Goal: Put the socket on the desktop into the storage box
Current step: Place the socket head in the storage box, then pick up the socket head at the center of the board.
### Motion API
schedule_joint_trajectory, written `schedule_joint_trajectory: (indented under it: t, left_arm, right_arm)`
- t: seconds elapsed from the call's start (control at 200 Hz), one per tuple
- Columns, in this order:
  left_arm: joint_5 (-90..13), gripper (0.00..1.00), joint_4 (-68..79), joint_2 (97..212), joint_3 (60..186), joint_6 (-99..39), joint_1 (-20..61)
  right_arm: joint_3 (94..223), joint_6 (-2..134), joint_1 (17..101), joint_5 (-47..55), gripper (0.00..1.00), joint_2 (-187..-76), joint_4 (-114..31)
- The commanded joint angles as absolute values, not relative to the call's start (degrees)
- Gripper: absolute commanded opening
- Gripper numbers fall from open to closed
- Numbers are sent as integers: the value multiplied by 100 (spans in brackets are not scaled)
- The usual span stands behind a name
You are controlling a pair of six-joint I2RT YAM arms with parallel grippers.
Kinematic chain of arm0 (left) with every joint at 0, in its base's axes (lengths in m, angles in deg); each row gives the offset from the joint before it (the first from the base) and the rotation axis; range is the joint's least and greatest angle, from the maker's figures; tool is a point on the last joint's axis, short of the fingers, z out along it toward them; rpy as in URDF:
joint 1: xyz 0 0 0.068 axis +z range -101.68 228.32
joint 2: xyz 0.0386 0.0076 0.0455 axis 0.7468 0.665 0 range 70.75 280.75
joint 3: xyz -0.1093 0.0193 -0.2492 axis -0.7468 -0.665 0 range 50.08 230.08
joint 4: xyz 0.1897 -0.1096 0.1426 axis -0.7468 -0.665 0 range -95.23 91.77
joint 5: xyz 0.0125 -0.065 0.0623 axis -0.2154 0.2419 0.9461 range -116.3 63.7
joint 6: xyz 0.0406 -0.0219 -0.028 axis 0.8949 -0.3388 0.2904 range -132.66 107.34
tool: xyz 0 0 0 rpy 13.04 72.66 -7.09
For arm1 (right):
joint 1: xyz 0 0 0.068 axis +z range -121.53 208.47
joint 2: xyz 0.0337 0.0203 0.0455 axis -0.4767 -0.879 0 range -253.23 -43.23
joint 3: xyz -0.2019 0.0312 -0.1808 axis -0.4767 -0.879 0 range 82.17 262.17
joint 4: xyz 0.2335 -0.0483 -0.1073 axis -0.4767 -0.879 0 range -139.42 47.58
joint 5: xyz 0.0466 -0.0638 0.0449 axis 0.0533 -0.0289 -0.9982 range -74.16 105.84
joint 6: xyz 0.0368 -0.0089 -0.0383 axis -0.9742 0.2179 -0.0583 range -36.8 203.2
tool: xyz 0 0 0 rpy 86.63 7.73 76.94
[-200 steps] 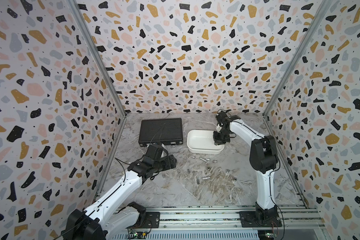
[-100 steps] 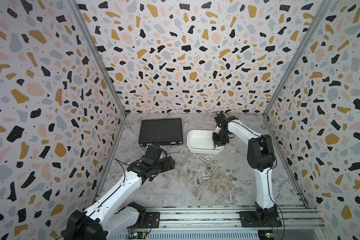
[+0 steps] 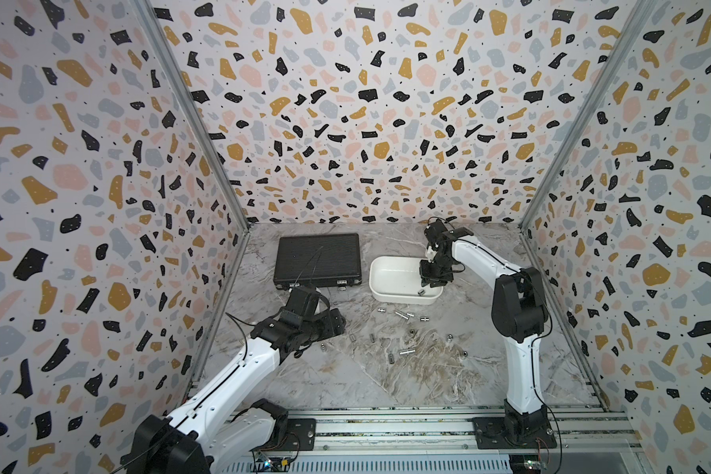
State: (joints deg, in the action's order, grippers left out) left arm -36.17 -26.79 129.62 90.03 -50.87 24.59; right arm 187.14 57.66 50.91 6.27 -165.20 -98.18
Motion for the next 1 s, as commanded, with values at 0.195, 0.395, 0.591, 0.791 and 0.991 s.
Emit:
schedule_joint_trajectory:
  t: [0.195,0.395,0.591,0.791,0.991]
  left_arm:
    - [-4737,83,-2063,13141,8955,-4856,2425]
    - [-4854,84,-1777,13320,9029,-4845,2046]
    - [-4774,84,-1518,13494,9085,-4886,1682]
    - [-4721,84,-1362,13638,9135,-4887,1386]
    - [-4660,84,-1232,13752,9145,-4895,1079]
  right_arm:
    - [17740,5832,5132,842,44,-15042,-9818]
    - [16871,5841,5128,1059,53,-14204,-9778]
    - [16082,5759,5099,1100,55,-13523,-9730]
    - [15397,5729,5037,1065,55,-12944,-9717]
    - [14668,5658,4967,1017,56,-12393,-9719]
